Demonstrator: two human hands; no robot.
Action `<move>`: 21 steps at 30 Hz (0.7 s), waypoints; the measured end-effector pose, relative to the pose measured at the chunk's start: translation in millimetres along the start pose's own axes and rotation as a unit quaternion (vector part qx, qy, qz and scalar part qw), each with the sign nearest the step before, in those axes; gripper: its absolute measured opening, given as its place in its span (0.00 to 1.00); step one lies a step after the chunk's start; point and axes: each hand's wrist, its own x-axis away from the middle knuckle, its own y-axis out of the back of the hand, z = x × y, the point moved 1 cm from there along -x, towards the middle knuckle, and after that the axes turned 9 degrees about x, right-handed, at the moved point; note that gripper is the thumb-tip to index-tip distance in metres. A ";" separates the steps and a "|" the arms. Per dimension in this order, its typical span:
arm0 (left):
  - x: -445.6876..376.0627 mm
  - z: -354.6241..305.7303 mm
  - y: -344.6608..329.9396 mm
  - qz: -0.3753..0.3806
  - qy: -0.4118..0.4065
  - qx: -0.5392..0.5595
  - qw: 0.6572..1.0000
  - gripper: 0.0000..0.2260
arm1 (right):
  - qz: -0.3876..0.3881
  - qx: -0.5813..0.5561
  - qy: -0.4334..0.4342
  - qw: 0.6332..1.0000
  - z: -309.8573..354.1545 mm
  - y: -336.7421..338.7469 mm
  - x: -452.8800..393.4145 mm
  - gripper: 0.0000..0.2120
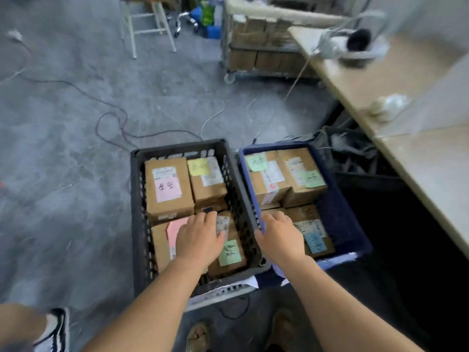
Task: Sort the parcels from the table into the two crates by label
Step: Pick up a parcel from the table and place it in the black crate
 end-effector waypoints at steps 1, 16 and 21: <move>1.9 -13.4 4.3 0.001 -0.020 -0.002 1.000 0.23 | -0.006 0.003 -0.015 1.000 -10.8 7.6 11.0 0.19; 61.5 -257.3 7.3 0.006 -0.261 -0.021 0.965 0.22 | -0.157 0.002 -0.217 0.963 -208.8 83.2 182.3 0.19; 98.2 -354.6 -20.5 0.021 -0.331 -0.029 0.943 0.23 | -0.191 -0.025 -0.286 0.939 -286.2 84.6 240.8 0.19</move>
